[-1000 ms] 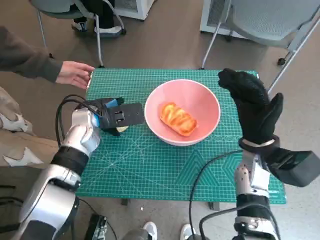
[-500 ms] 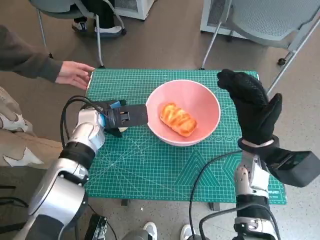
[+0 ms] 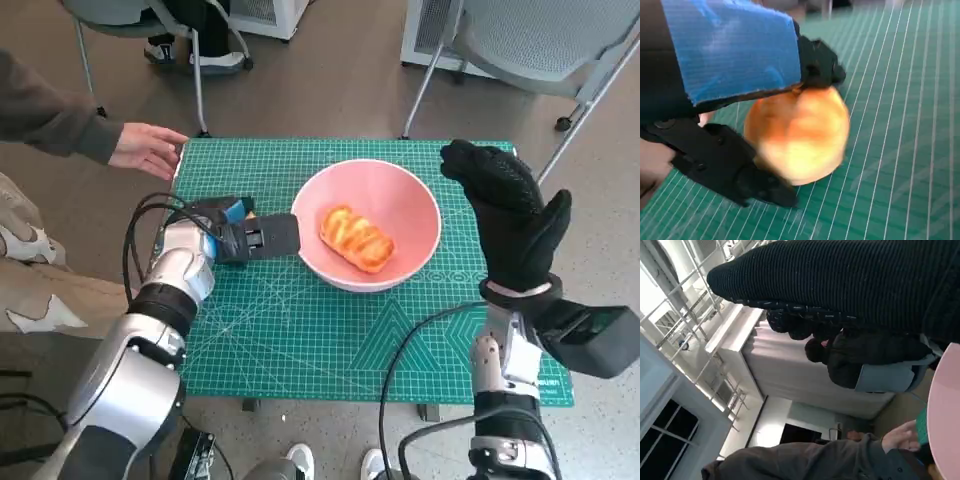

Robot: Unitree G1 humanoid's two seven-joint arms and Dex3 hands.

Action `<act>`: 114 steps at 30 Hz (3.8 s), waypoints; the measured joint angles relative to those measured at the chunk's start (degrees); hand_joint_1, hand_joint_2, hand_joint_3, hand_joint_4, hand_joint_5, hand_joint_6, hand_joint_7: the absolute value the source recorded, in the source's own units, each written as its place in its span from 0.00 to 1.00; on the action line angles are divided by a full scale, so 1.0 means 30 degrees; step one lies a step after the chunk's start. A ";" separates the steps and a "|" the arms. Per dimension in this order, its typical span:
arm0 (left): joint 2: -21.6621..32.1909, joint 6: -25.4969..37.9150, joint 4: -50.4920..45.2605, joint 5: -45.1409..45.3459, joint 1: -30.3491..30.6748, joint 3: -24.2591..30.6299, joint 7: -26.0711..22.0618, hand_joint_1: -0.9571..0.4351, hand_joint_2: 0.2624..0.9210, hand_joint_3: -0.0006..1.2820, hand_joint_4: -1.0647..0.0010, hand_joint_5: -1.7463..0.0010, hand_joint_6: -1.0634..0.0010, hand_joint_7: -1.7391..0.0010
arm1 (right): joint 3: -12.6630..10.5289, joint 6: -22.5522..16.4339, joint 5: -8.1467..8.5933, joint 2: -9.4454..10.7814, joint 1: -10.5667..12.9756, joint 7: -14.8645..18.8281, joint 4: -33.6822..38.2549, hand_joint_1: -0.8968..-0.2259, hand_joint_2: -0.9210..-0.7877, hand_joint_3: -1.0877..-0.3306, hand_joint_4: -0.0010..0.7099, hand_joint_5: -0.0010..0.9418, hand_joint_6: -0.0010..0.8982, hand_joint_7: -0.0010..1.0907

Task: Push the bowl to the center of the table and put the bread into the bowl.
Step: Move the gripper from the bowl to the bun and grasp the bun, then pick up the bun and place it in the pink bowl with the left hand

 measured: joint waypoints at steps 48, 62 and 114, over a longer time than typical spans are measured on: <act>0.2856 -0.0590 -1.7537 -0.0993 0.5351 0.4117 0.0225 0.69 0.96 0.04 0.25 0.42 0.37 0.34 | -0.0005 -0.0003 0.0012 -0.0056 -0.0178 0.0059 0.0044 0.37 0.00 0.43 0.33 0.00 0.10 0.46; 0.2032 -0.1426 -2.4890 -0.0995 0.7400 0.5091 0.0797 0.69 0.99 0.01 0.23 0.41 0.38 0.36 | 0.0014 0.0166 0.0029 -0.0148 -0.0164 0.0280 0.0063 0.37 0.00 0.43 0.32 0.00 0.10 0.46; -0.0931 -0.9114 -1.3788 -0.2976 0.4305 0.3633 0.0177 0.18 1.00 0.14 1.00 1.00 0.84 1.00 | -0.0128 -0.0171 0.0124 -0.0262 0.0098 0.0087 -0.0072 0.41 0.00 0.44 0.33 0.00 0.12 0.43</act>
